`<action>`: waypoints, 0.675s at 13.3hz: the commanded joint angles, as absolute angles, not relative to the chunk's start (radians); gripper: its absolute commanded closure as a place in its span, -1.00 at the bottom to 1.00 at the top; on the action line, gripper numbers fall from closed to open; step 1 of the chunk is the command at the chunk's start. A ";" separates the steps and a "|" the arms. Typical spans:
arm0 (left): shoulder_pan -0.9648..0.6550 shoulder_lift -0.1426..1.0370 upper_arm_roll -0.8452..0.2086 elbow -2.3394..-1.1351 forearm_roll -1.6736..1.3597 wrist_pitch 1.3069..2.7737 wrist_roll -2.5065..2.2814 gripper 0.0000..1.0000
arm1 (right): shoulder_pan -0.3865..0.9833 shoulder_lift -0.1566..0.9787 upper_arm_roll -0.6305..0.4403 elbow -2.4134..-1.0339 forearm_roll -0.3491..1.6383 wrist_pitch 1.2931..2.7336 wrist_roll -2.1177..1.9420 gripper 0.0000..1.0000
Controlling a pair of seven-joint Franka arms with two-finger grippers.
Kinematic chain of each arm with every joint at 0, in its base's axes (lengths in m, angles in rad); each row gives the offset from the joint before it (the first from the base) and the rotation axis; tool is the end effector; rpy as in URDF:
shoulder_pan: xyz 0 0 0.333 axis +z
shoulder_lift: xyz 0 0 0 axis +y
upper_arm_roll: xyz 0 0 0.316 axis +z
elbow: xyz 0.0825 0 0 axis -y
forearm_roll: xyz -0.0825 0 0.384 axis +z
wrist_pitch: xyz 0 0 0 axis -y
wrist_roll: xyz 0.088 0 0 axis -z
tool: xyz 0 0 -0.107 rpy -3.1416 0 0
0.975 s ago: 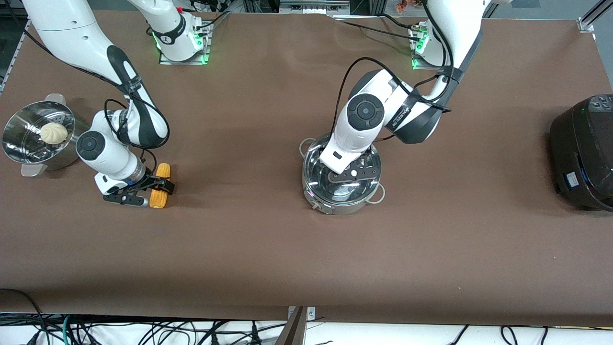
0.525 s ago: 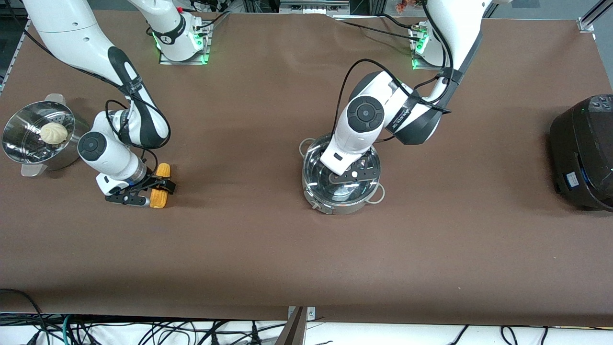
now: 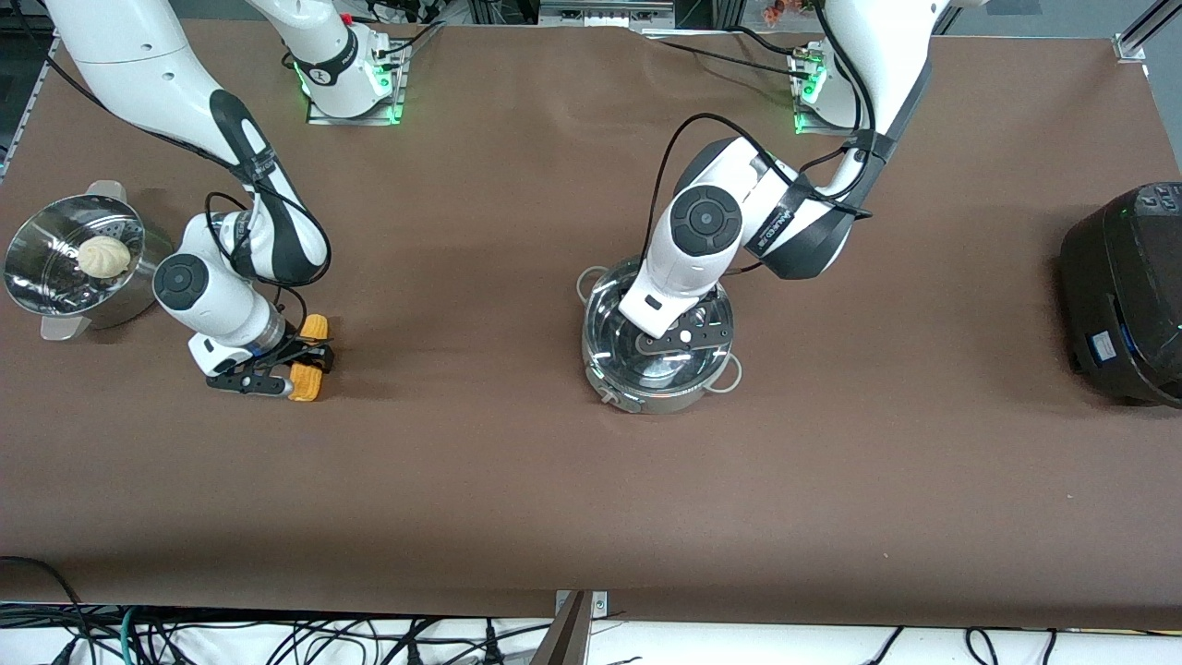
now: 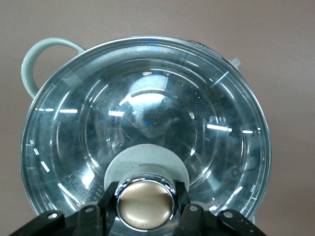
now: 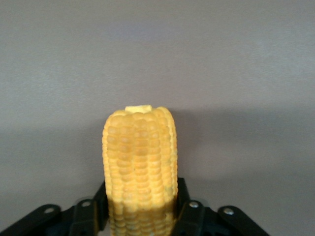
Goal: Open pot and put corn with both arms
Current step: 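Lift the glass lid off the pot and set it beside with the left gripper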
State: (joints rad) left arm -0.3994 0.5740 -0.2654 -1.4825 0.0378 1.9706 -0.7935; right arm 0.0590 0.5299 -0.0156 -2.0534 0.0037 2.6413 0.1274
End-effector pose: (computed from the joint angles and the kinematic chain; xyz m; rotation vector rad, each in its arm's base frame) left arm 0.5684 -0.4041 0.3439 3.0893 0.2303 -0.1902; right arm 0.5978 0.0259 0.1803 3.1364 -0.1331 0.0916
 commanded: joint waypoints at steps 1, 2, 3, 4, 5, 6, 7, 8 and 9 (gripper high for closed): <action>-0.399 0.577 -0.265 -1.456 0.057 1.910 -0.804 1.00 | 0.054 0.514 -0.002 -2.071 0.015 2.645 0.106 1.00; -0.396 0.560 -0.264 -1.456 0.057 1.895 -0.802 1.00 | 0.054 0.512 -0.002 -2.071 0.015 2.639 0.104 1.00; -0.394 0.545 -0.264 -1.454 0.057 1.873 -0.802 1.00 | 0.054 0.512 -0.002 -2.068 0.015 2.629 0.104 1.00; -0.390 0.534 -0.265 -1.453 0.055 1.850 -0.802 1.00 | 0.054 0.508 -0.002 -2.063 0.015 2.619 0.104 1.00; -0.382 0.516 -0.267 -1.453 0.052 1.830 -0.802 1.00 | 0.054 0.493 0.002 -2.059 0.015 2.606 0.104 1.00; -0.374 0.500 -0.268 -1.451 0.048 1.809 -0.801 1.00 | 0.055 0.477 0.002 -2.051 0.015 2.585 0.104 1.00; -0.361 0.485 -0.268 -1.451 0.046 1.786 -0.796 1.00 | 0.054 0.463 0.002 -2.042 0.015 2.556 0.104 1.00; -0.344 0.471 -0.268 -1.453 0.045 1.767 -0.790 1.00 | 0.054 0.448 0.002 -2.033 0.015 2.528 0.103 1.00; -0.324 0.459 -0.268 -1.453 0.043 1.760 -0.760 1.00 | 0.054 0.430 0.002 -2.023 0.015 2.499 0.103 1.00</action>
